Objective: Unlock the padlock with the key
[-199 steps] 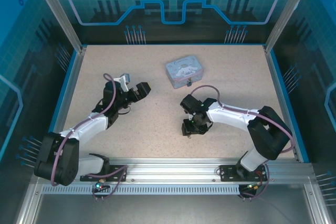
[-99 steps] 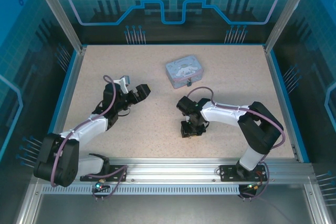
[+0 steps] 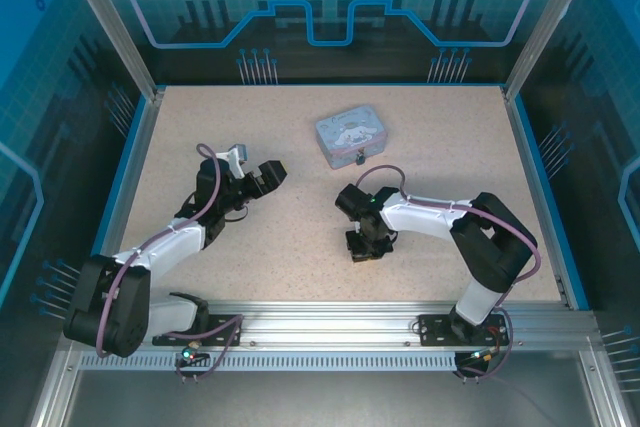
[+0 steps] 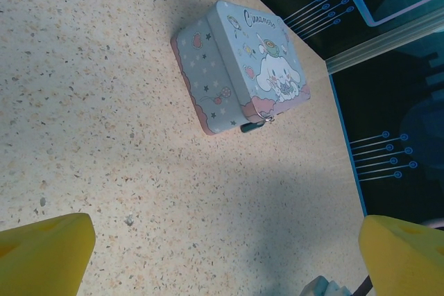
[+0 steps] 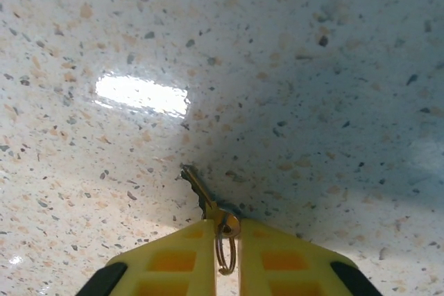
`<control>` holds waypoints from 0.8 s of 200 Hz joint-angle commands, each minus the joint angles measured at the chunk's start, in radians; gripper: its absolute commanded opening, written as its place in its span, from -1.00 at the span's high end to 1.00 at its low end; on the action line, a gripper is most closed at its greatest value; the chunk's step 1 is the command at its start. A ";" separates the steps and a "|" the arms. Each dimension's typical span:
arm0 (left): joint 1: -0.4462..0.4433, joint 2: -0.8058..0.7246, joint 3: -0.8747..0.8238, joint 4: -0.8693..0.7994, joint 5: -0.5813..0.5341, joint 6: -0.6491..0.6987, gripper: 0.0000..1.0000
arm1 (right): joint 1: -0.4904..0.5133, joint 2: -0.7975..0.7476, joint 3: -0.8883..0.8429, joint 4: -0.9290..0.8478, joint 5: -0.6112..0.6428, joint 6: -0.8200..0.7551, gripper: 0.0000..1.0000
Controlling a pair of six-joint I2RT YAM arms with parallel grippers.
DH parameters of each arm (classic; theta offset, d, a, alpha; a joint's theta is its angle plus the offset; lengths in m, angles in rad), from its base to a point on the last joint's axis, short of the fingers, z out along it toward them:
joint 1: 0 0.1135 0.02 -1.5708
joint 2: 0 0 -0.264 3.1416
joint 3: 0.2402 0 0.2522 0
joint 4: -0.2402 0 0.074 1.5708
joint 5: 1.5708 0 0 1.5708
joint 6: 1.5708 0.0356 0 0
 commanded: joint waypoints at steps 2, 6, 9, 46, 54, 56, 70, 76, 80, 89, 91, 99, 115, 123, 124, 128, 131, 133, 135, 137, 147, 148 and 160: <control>-0.002 -0.031 -0.011 -0.012 0.014 0.007 -0.98 | 0.018 0.018 -0.002 0.005 -0.004 0.006 0.84; -0.002 -0.032 -0.011 -0.013 0.013 0.008 -0.98 | 0.017 0.017 -0.001 0.005 -0.001 0.006 0.86; -0.003 -0.032 -0.010 -0.016 0.013 0.009 -0.98 | 0.017 0.014 -0.002 0.005 -0.001 0.005 0.89; -0.003 -0.040 -0.010 -0.017 0.014 0.015 -0.98 | 0.016 -0.018 -0.009 0.022 0.007 -0.003 1.00; -0.003 -0.044 -0.011 -0.016 0.014 0.016 -0.98 | 0.015 -0.027 -0.012 0.028 0.007 -0.006 1.00; -0.003 -0.045 -0.011 -0.016 0.014 0.016 -0.98 | 0.014 -0.029 -0.013 0.029 0.007 -0.006 1.00; -0.003 -0.054 -0.010 -0.016 0.014 0.019 -0.98 | 0.006 -0.047 -0.022 0.041 0.004 -0.009 1.00; -0.003 -0.058 -0.008 -0.017 0.014 0.020 -0.98 | 0.003 -0.056 -0.026 0.047 0.003 -0.010 1.00; -0.003 -0.060 -0.007 -0.018 0.014 0.020 -0.98 | 0.000 -0.060 -0.029 0.052 0.000 -0.009 1.00; -0.003 -0.065 -0.004 -0.018 0.016 0.019 -0.98 | -0.005 -0.075 -0.038 0.067 -0.008 -0.011 1.00; -0.003 -0.065 -0.004 -0.018 0.016 0.018 -0.98 | -0.007 -0.077 -0.040 0.070 -0.009 -0.011 1.00; -0.003 -0.069 -0.001 -0.019 0.018 0.016 -0.98 | -0.015 -0.091 -0.048 0.084 -0.018 -0.011 1.00; -0.003 -0.078 0.003 -0.013 0.027 0.012 -0.98 | -0.028 -0.120 -0.064 0.116 -0.038 -0.009 1.00; -0.003 -0.084 0.003 -0.006 0.035 0.009 -0.98 | -0.039 -0.139 -0.072 0.137 -0.053 -0.008 1.00; -0.003 -0.085 0.003 -0.005 0.036 0.009 -0.98 | -0.039 -0.141 -0.074 0.141 -0.055 -0.008 1.00; -0.003 -0.087 0.003 0.000 0.040 0.008 -0.98 | -0.044 -0.150 -0.079 0.152 -0.063 -0.008 1.00; -0.003 -0.089 0.001 0.001 0.042 0.004 -0.98 | -0.048 -0.158 -0.082 0.159 -0.067 -0.007 1.00; -0.003 -0.091 0.001 0.002 0.044 0.004 -0.98 | -0.049 -0.160 -0.084 0.162 -0.069 -0.007 1.00; -0.003 -0.092 0.003 0.004 0.045 0.002 -0.98 | -0.052 -0.168 -0.085 0.171 -0.074 -0.005 1.00; -0.003 -0.094 0.003 0.005 0.047 0.000 -0.98 | -0.055 -0.173 -0.085 0.177 -0.077 -0.004 1.00; -0.003 -0.100 0.003 0.009 0.053 -0.008 -0.98 | -0.069 -0.201 -0.108 0.206 -0.089 0.002 1.00; -0.003 -0.101 0.003 0.011 0.053 -0.008 -0.98 | -0.070 -0.203 -0.111 0.209 -0.090 0.002 1.00; -0.002 -0.107 0.008 0.022 0.071 -0.019 -0.98 | -0.090 -0.241 -0.126 0.246 -0.101 0.012 1.00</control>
